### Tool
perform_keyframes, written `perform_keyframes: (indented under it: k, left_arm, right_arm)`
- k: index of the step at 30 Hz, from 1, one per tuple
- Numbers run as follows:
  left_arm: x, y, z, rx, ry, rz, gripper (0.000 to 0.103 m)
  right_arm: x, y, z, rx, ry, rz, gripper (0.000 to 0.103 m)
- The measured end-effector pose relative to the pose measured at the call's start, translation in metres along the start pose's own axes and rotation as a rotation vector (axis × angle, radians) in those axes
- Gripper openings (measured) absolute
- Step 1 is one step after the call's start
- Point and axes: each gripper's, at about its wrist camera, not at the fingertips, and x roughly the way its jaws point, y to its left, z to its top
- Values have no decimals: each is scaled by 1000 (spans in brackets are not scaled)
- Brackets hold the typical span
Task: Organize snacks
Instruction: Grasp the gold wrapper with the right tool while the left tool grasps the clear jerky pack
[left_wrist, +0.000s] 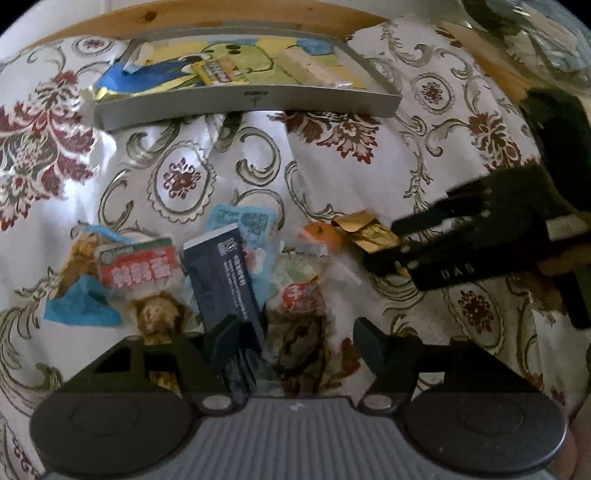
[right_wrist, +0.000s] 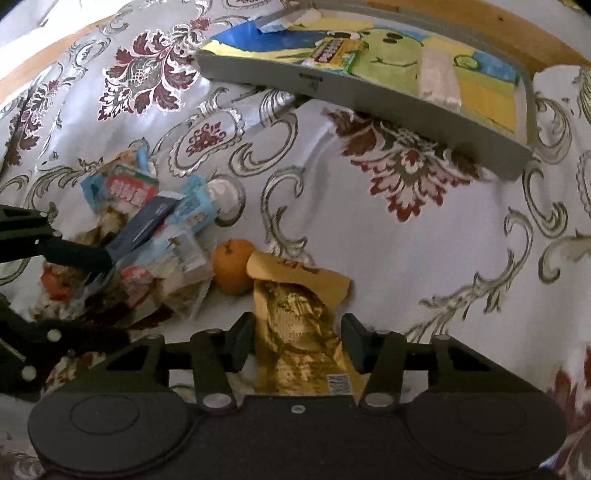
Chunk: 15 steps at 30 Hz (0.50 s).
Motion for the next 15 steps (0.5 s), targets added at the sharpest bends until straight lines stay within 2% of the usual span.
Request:
perform_keyframes:
  k: [9, 15]
  left_arm:
    - [0, 2, -2, -41, 4, -3, 75]
    - [2, 7, -2, -73, 11, 1, 75]
  right_arm:
    - [-17, 29, -16, 35, 55, 4, 49]
    - [-16, 35, -17, 47, 33, -21, 54]
